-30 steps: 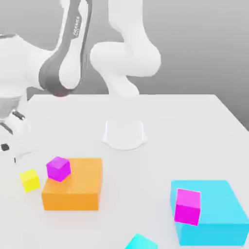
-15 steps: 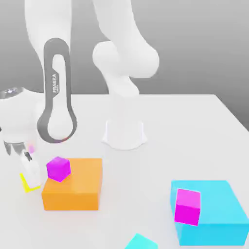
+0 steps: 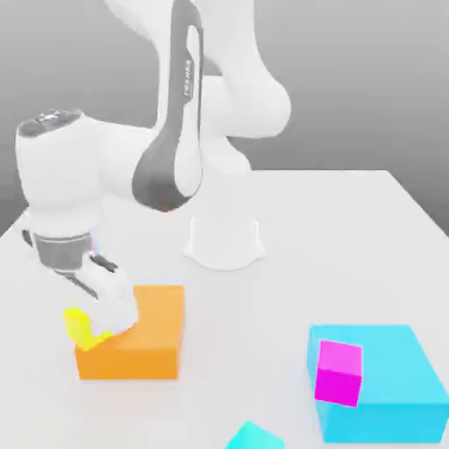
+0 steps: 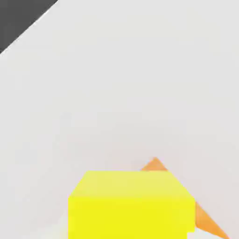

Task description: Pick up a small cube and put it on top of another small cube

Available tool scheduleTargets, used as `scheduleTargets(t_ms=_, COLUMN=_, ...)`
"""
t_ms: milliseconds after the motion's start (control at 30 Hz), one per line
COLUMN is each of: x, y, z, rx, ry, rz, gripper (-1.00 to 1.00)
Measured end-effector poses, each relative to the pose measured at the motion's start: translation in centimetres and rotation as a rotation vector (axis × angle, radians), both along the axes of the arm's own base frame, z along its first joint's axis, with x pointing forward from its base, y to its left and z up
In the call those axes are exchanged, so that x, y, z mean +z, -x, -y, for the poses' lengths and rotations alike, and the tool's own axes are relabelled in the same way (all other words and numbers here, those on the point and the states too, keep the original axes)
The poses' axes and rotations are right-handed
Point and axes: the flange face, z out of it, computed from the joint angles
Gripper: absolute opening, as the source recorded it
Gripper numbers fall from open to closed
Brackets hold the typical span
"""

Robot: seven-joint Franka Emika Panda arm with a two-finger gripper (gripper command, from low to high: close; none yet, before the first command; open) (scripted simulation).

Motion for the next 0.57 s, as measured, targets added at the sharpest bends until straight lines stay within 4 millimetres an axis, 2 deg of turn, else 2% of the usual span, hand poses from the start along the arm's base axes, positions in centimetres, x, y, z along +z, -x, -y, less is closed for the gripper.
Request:
scheduleTargets(t_ms=100, x=2.4, y=-2.8, z=-8.2, rx=0.117, ry=0.001, rz=-0.001, gripper=-1.0)
scheduleTargets(t_ms=167, x=4.0, y=-3.6, z=-13.8, rx=0.192, ry=0.004, rz=-0.002, gripper=-1.0)
scheduleTargets(t_ms=267, x=6.4, y=-3.4, z=-22.8, rx=0.308, ry=0.014, rz=-0.005, gripper=-1.0)
scheduleTargets(t_ms=300, x=6.8, y=-2.9, z=-25.6, rx=0.349, ry=0.018, rz=-0.005, gripper=-1.0)
scheduleTargets(t_ms=333, x=6.3, y=-2.4, z=-27.8, rx=0.384, ry=0.022, rz=-0.005, gripper=-1.0)
scheduleTargets(t_ms=367, x=5.3, y=-1.9, z=-29.5, rx=0.416, ry=0.024, rz=-0.004, gripper=-1.0)
scheduleTargets(t_ms=400, x=4.1, y=-2.1, z=-29.1, rx=0.404, ry=0.024, rz=-0.004, gripper=-1.0)
scheduleTargets(t_ms=433, x=2.7, y=-2.9, z=-26.8, rx=0.353, ry=0.024, rz=-0.005, gripper=-1.0)
scheduleTargets(t_ms=467, x=1.7, y=-3.1, z=-26.3, rx=0.341, ry=0.023, rz=-0.005, gripper=1.0)
scheduleTargets(t_ms=567, x=1.7, y=-3.1, z=-26.3, rx=0.341, ry=0.023, rz=-0.005, gripper=1.0)
